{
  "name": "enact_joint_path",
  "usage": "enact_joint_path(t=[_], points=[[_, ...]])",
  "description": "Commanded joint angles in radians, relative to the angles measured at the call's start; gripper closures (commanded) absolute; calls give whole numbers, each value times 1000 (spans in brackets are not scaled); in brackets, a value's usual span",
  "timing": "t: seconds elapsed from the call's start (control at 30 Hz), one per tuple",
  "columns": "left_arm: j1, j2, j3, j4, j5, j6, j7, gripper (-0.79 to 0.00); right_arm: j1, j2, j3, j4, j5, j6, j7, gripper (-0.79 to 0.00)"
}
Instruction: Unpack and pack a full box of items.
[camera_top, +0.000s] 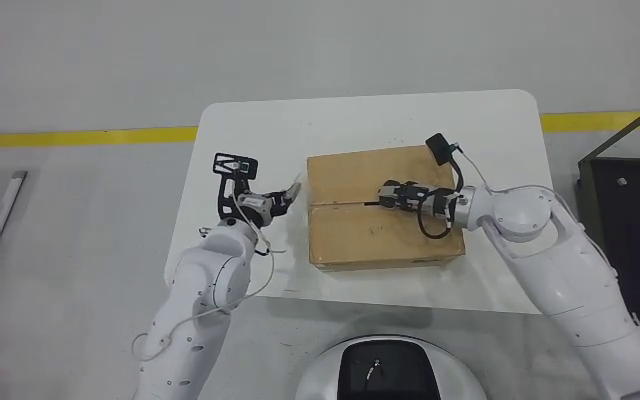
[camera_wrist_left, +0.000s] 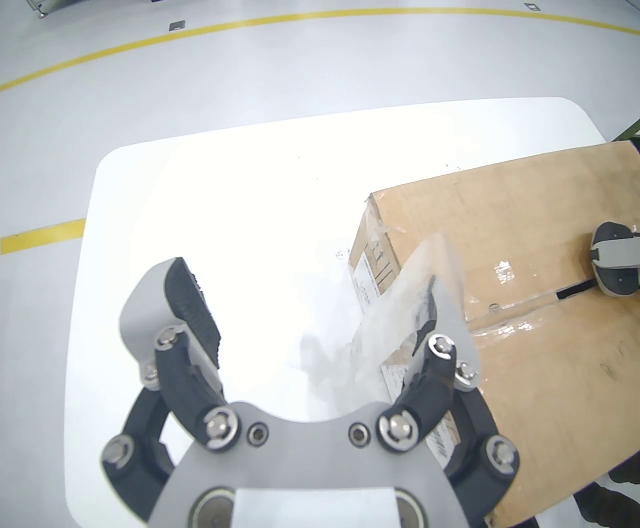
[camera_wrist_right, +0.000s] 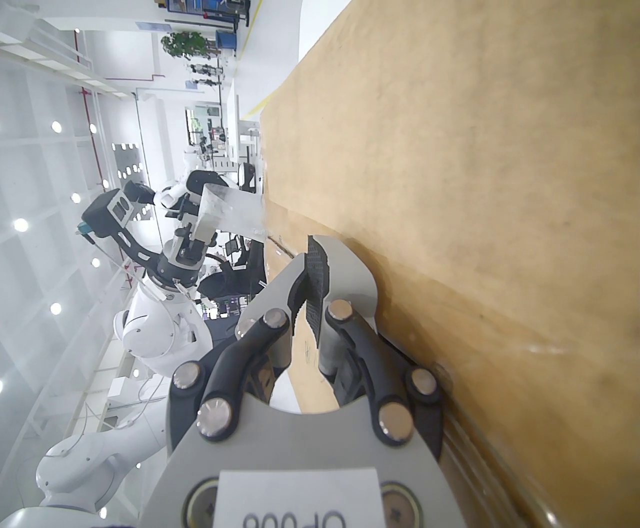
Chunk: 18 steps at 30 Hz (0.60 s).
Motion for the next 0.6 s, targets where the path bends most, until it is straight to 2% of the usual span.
enact_joint_path(t=[0.0, 0.13, 0.27, 0.4, 0.57], points=[[-18, -4, 9, -12, -14, -6, -8, -785, 0, 0, -2, -2, -1, 0, -1, 0], [-69, -13, 39, -31, -31, -22, -39, -785, 0, 2, -2, -6, -4, -1, -3, 0], [-134, -26, 91, -13, -30, -39, -63, -785, -11, 7, 28, -26, 20, -10, -10, 0], [-198, -42, 152, 16, -17, -43, -77, -785, -39, 19, 95, -77, 29, -17, -26, 0], [-247, -58, 205, 38, -11, -59, -96, -785, -122, 43, 234, -158, 15, -7, -56, 0]])
